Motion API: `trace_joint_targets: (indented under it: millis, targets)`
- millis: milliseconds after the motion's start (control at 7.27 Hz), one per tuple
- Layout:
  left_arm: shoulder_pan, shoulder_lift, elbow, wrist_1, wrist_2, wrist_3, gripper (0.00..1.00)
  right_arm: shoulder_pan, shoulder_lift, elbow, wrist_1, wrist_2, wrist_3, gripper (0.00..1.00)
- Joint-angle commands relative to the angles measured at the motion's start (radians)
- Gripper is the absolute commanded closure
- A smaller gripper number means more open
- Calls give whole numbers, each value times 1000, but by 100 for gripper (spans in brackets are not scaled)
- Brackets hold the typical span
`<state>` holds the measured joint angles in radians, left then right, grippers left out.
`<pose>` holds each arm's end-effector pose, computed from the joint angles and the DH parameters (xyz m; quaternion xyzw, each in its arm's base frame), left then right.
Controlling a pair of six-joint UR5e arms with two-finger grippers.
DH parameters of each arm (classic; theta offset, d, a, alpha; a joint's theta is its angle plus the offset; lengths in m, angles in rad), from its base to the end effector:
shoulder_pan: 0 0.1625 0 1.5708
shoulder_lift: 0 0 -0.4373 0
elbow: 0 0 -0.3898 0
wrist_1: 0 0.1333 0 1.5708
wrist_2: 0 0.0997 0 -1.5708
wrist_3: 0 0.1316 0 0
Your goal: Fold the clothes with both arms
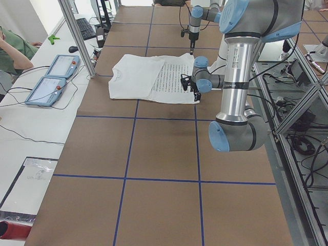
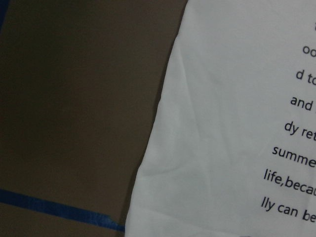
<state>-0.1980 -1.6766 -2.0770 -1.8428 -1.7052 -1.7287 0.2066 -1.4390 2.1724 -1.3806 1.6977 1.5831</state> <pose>0.4962 -0.2175 0.3790 -0.0521 0.4279 -0.1314 0.8927 -0.4765 -0.2191 0.3342 -0.0134 -0.4481 0.0695 0.8912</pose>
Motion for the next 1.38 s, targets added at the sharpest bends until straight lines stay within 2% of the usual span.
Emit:
trace_joint_targets:
  millis: [0,275,550,688,825,963,1238]
  targets:
    - [40,0,24,7,12,-3,12,5,6,1,0,2,0,100]
    - [49,-8,43,8,16,-3,20,11,6,1,0,2,0,100]
    - [49,-11,44,8,16,-3,35,23,6,0,0,7,0,100]
    - [49,-11,44,8,16,-3,48,30,5,-2,-2,8,0,100]
    - [48,-9,43,8,16,-2,57,31,3,-2,-2,10,0,100]
    - [48,-9,38,8,16,-2,61,31,2,-3,-2,8,0,100]
    - [46,-11,32,8,16,-2,62,34,-3,-5,-2,10,0,100]
